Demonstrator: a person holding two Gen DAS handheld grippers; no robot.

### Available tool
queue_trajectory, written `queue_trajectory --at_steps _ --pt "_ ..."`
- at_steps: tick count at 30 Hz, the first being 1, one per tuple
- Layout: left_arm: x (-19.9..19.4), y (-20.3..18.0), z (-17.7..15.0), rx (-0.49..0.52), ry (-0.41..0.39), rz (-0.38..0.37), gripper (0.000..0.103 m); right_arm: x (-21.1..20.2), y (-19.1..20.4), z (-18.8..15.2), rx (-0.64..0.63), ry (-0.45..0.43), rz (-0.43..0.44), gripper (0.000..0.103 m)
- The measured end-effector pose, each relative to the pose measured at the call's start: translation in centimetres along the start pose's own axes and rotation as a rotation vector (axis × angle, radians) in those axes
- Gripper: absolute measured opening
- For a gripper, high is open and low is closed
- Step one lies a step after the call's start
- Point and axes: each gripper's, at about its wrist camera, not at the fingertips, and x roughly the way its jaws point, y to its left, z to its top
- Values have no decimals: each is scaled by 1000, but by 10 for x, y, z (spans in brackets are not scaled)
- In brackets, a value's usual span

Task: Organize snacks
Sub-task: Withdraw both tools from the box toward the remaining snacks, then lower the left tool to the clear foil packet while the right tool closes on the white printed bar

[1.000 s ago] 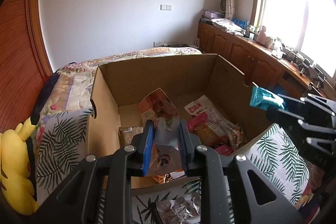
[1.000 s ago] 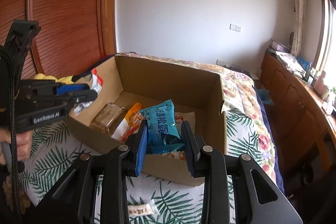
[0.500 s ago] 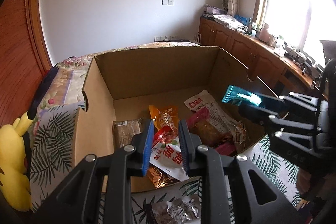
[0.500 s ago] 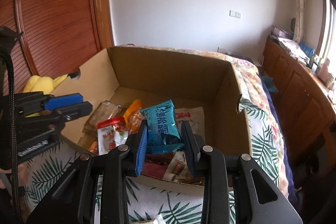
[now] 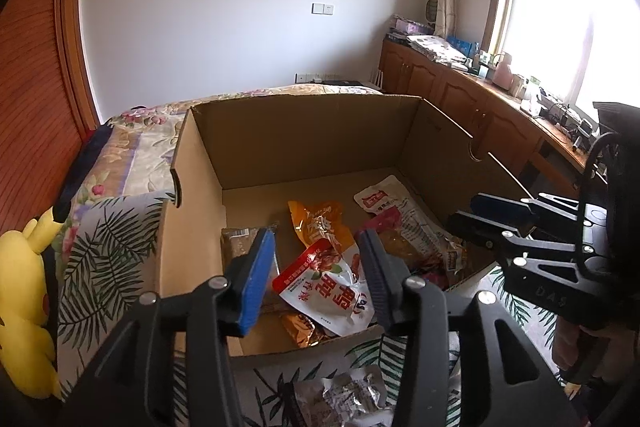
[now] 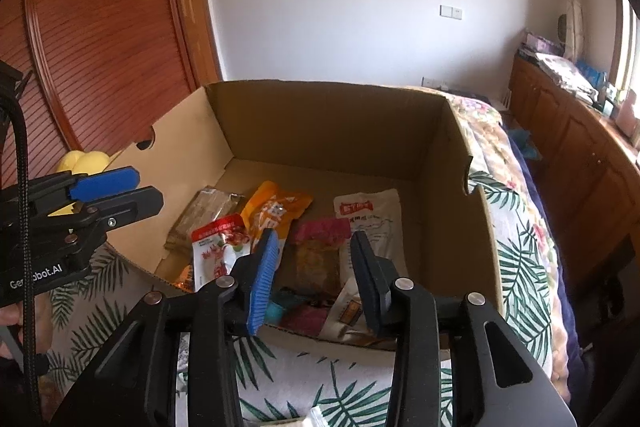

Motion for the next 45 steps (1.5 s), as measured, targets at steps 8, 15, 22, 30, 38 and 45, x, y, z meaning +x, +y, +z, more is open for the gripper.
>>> queue_trajectory --at_steps 8,15,22,30,38,45 --pt "-28 -3 -5 93 -33 31 45 -31 17 -8 -61 -50 20 38" --pt "-66 3 -12 113 -69 -7 45 -66 32 -25 -101 -107 77 38" --pt "-93 6 -30 157 -76 -11 45 -83 43 -59 -126 -112 112 38" --pt "-108 -3 -62 194 -88 -19 46 -82 50 -104 -154 -57 112 38" --pt "-100 -21 -98 215 -47 -58 46 -67 35 -134 -123 8 91 38" --pt "-74 -27 -123 208 8 -55 46 -52 24 -149 -90 63 93 38"
